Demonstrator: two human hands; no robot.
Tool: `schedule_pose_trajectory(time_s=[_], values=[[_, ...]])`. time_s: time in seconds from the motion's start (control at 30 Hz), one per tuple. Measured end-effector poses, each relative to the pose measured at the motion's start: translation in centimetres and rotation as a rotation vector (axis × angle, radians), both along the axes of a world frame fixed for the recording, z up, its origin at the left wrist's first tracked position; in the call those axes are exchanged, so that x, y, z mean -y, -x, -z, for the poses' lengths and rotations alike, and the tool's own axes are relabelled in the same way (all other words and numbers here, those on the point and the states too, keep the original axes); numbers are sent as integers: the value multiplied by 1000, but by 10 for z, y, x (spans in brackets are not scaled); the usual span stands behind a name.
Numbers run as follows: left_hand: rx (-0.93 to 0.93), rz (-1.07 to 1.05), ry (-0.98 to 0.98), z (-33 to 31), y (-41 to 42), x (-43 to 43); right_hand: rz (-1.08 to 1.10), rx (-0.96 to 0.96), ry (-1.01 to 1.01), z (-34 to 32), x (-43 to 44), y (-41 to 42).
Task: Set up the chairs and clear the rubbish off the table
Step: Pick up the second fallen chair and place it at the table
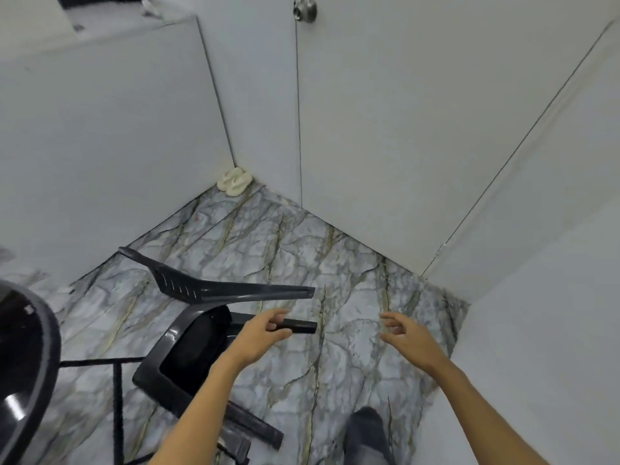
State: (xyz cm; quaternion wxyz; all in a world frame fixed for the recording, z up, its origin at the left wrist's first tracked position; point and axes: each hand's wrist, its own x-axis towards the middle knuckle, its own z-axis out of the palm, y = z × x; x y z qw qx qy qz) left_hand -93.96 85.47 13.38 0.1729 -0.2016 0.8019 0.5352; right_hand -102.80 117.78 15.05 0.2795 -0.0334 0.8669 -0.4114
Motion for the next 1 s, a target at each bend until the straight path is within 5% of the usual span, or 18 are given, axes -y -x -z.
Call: schedule_pose_trajectory(time_s=[0.37, 1.0], values=[[25, -335, -24, 3, 139, 12, -412, 4, -48, 7, 56, 244], [90, -840, -39, 13, 350, 150, -962, -3, -88, 14, 334, 567]])
